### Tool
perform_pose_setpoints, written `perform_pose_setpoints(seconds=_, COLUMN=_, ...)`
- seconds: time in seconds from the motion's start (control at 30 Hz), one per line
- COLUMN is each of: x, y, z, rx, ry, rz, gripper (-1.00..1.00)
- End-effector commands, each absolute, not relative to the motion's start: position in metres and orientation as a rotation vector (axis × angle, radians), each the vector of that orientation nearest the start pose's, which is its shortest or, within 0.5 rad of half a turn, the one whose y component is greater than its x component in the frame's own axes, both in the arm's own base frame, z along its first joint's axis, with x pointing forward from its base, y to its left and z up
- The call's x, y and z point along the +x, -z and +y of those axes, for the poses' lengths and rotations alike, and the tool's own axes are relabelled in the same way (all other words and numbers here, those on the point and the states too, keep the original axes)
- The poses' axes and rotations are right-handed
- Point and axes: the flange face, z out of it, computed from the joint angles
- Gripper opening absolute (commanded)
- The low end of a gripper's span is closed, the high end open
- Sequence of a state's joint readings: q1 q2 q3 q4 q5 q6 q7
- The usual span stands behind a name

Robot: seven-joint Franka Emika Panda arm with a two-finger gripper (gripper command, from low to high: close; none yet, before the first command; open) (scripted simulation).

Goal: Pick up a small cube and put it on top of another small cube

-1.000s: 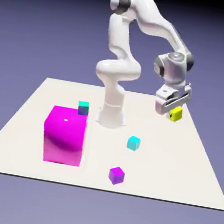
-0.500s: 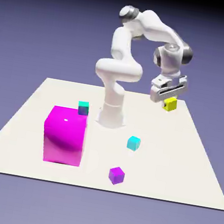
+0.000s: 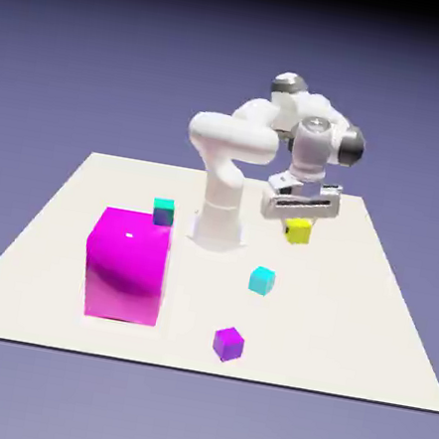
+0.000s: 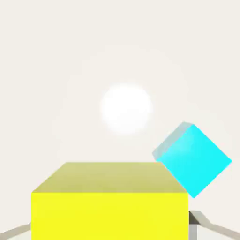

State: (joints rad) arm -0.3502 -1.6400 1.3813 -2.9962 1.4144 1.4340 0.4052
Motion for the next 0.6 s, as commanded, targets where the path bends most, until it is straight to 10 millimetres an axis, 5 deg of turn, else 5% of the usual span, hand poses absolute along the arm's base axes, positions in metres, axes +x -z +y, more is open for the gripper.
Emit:
perform_pose_setpoints(seconds=0.0, x=0.206, y=-0.262, z=0.163, rx=-2.975, ry=-0.058, rz=0.984, gripper=-1.00)
perform_pose_setpoints(seconds=0.1, x=0.215, y=-0.251, z=0.141, rx=-2.955, ry=-0.036, rz=1.095, gripper=-1.00)
perform_pose_setpoints(seconds=0.47, x=0.214, y=-0.181, z=0.141, rx=-2.955, ry=-0.036, rz=1.095, gripper=-1.00)
perform_pose_setpoints(seconds=0.5, x=0.214, y=-0.181, z=0.141, rx=-2.955, ry=-0.036, rz=1.095, gripper=1.00)
perform_pose_setpoints(seconds=0.57, x=0.214, y=-0.189, z=0.142, rx=-2.956, ry=-0.036, rz=1.095, gripper=1.00)
